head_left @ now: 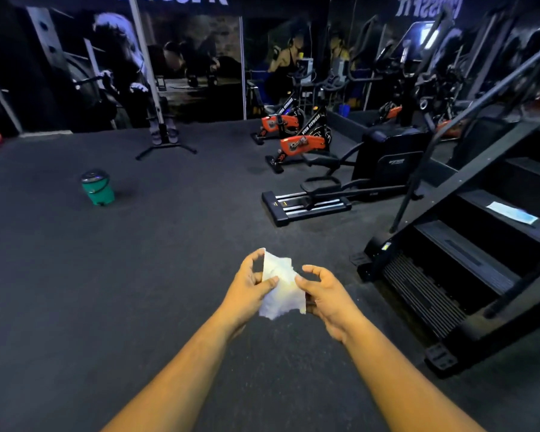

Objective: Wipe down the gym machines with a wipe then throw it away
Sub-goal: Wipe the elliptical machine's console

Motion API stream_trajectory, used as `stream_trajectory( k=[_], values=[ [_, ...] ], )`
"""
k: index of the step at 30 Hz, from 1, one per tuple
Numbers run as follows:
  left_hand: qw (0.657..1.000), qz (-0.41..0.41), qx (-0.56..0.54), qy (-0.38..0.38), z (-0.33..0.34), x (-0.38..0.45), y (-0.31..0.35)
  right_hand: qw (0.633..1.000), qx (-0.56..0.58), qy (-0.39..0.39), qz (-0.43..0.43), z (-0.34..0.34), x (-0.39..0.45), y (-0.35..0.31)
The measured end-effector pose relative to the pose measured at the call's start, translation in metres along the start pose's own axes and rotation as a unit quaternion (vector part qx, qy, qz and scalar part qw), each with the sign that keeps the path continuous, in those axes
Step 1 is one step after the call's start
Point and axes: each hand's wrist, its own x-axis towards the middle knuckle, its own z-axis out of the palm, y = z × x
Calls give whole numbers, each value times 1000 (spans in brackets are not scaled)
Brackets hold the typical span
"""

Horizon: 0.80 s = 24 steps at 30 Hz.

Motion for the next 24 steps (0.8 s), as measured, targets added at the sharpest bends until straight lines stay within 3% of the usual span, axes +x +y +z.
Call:
stream_trajectory(
  k=[7, 16, 21, 24],
  values=[
    [990, 66, 124, -10, -15, 155, 1, 991, -34, 11, -130, -32, 144, -20],
    [928, 117, 351, 45, -23, 354, 40, 960, -178, 28, -214, -72, 325, -89],
    [913, 194, 357, 29, -28, 469, 59, 927, -244, 84, -272, -84, 416, -140],
    [944, 183, 274, -3, -29, 546, 78, 908, -259, 119, -305, -93, 477, -182]
  ],
)
